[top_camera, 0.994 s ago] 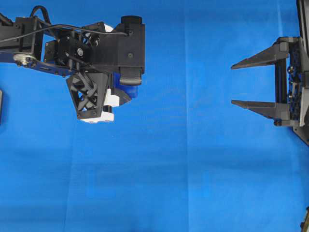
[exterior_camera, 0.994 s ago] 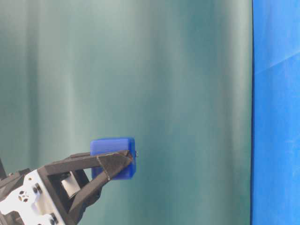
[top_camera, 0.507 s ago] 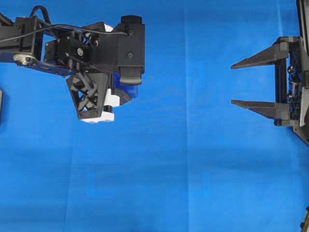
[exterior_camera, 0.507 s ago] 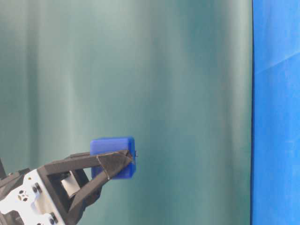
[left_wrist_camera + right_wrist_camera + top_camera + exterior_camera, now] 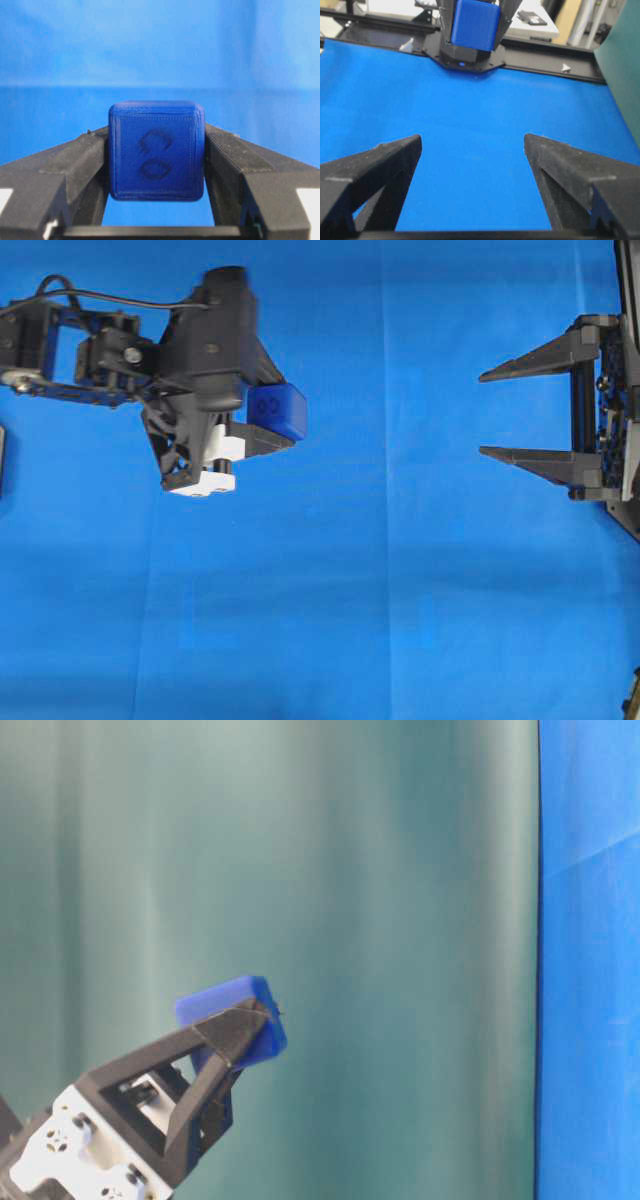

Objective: Handover the blue block to the right arm after grasping it with the left arm, then place it in the designated position.
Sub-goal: 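Rotate the left gripper to present the cube toward the right arm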

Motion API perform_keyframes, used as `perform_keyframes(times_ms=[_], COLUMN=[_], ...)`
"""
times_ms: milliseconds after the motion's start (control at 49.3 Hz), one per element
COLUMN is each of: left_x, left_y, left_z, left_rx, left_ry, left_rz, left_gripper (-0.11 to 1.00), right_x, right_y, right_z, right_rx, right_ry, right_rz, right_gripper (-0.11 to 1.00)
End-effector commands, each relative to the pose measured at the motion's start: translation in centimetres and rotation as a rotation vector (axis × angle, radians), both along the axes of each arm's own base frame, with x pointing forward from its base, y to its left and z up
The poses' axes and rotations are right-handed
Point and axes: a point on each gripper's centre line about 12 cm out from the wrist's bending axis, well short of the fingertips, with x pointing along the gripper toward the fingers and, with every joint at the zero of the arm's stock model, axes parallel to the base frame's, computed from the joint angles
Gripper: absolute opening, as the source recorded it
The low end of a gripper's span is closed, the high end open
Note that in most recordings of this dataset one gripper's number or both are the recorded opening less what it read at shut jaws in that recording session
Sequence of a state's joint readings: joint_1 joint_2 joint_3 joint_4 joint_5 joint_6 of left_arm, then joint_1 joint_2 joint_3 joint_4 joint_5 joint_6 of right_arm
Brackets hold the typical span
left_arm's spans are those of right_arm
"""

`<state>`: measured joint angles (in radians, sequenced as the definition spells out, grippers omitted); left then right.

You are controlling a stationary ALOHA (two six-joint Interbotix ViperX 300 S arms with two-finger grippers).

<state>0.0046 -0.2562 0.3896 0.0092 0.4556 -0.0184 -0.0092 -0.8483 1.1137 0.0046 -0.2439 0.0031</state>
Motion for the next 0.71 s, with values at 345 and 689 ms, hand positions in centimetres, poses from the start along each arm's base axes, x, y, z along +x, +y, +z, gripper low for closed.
perform_keyframes(times_ms=[345, 689], left_x=[-5.0, -5.1], left_y=[-0.1, -0.1], left_z=[4.6, 4.2], left_rx=[0.003, 0.003], left_ry=[-0.514, -0.522], left_rz=[-0.005, -0.005], left_gripper=[0.46, 0.46], right_x=[0.2, 0.3], right_y=[0.0, 0.0], right_z=[1.4, 1.4], right_rx=[-0.008, -0.008], right_ry=[-0.038, -0.037], right_rz=[0.0, 0.0], right_gripper=[0.97, 0.97])
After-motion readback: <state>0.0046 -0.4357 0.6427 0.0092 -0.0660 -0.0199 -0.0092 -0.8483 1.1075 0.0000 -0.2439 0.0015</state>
